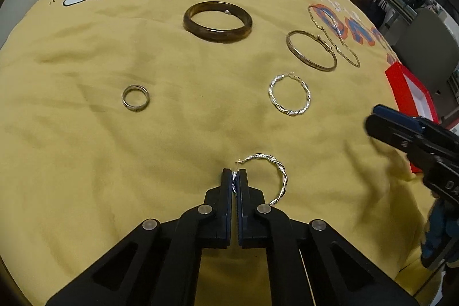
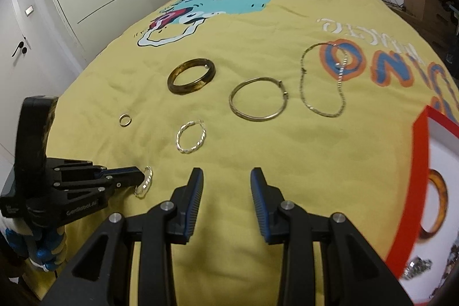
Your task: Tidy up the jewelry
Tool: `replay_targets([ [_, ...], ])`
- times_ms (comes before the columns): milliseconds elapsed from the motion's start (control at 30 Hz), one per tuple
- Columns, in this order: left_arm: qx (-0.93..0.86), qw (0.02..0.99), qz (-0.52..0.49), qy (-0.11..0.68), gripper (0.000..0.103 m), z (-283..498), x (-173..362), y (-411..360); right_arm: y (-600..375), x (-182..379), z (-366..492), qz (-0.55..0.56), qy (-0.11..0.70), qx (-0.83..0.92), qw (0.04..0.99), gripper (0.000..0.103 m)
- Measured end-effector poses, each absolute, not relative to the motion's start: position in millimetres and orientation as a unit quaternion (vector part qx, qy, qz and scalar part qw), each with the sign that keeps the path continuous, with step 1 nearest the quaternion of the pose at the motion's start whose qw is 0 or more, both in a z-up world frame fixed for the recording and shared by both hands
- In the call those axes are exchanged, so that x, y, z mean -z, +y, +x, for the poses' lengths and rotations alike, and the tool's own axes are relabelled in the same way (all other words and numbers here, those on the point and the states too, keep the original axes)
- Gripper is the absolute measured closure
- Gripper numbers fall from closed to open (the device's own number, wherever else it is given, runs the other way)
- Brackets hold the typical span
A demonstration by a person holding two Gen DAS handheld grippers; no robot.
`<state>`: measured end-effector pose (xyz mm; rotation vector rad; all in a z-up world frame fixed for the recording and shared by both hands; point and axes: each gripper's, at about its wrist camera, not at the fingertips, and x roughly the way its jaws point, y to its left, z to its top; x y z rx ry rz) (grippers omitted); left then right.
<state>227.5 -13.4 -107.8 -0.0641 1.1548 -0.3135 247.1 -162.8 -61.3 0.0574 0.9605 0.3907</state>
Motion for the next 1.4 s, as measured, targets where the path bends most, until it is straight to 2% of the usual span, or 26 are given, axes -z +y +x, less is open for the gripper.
replay_targets([
  [600, 0.194, 0.802, -0.052, 0.562, 0.099, 240.3, 121.1, -6.8, -118.1, 92.3, 301.1, 0.008, 0.477, -0.193, 0.858, 0.071],
  [767, 0.204, 0.795, -0.054, 0.568, 0.098, 246.8, 126.2, -6.1, -112.3, 98.0, 299.4, -0.032, 0.477, -0.185, 0.859, 0.081],
  [833, 0.201, 0.797, -0.042, 0.568, 0.097, 245.8, 125.1, -8.2, -111.3, 98.0, 294.6, -0.049, 0.478, -0.177, 0.859, 0.088],
  [967, 0.193, 0.801, -0.027, 0.566, 0.098, 240.6, 122.4, -13.7, -118.3, 95.9, 277.0, -0.058, 0.487, -0.161, 0.856, 0.097],
  [1267, 0.177, 0.802, -0.046, 0.569, 0.099, 230.1, 118.2, -19.7, -161.9, 85.7, 203.9, -0.019, 0.508, -0.144, 0.849, 0.098],
  [1400, 0.169, 0.805, -0.035, 0.568, 0.095, 224.9, 116.3, -25.2, -176.0, 75.7, 181.5, 0.004, 0.501, -0.139, 0.854, 0.098],
])
